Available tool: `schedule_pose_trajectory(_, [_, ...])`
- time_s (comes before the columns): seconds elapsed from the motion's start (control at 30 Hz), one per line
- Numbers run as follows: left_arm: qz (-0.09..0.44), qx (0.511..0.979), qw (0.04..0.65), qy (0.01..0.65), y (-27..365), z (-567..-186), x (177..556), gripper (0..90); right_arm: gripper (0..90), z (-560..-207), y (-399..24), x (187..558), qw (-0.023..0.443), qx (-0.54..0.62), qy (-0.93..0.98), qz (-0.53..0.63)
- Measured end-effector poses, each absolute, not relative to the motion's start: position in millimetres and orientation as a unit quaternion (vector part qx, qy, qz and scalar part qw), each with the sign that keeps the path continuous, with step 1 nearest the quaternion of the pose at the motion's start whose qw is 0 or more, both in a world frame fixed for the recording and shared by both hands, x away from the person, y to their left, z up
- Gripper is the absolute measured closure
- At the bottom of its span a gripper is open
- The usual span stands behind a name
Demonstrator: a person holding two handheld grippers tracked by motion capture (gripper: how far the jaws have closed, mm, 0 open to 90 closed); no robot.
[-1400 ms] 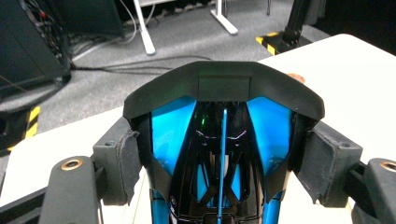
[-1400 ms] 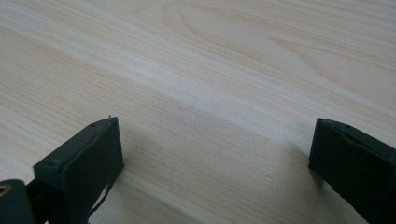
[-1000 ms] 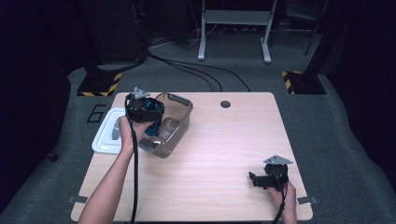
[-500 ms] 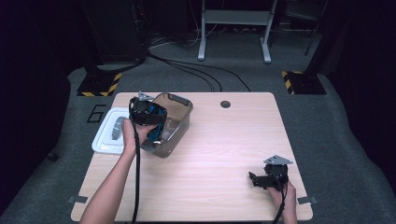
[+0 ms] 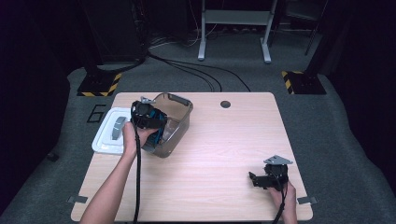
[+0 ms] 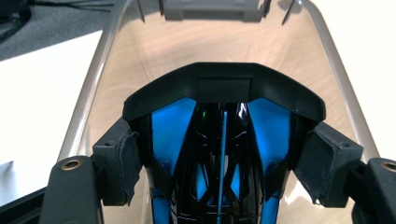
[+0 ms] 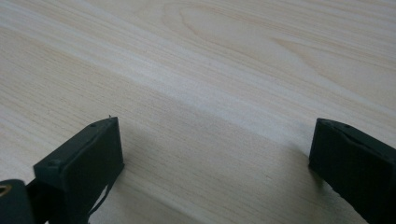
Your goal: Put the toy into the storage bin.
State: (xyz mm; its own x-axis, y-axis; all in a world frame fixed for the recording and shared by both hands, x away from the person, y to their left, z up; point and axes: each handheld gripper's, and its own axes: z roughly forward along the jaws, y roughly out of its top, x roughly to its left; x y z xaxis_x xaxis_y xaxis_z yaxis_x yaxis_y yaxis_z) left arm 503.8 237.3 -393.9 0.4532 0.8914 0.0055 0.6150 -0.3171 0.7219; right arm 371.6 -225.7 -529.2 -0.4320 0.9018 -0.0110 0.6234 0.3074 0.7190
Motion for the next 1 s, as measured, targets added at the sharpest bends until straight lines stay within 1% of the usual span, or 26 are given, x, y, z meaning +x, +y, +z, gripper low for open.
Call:
schedule_pose_trajectory(0.4, [0.19, 0.801, 0.307, 0.477, 234.6, -397.7, 502.4, 24.9, 1.8, -529.2, -225.7, 371.6, 0.212, 0.489, 0.78, 0.328])
schedule_pose_trajectory(0.7, [0.182, 0.805, 0.296, 0.48, 235.7, -404.4, 503.2, 24.8, 1.8, -529.2, -225.5, 371.5, 0.211, 0.489, 0.78, 0.328])
schedule_pose_trajectory(1.0, [0.161, 0.816, 0.277, 0.482, 237.8, -410.3, 504.5, 24.6, 1.8, -529.2, -225.6, 371.6, 0.212, 0.489, 0.78, 0.328])
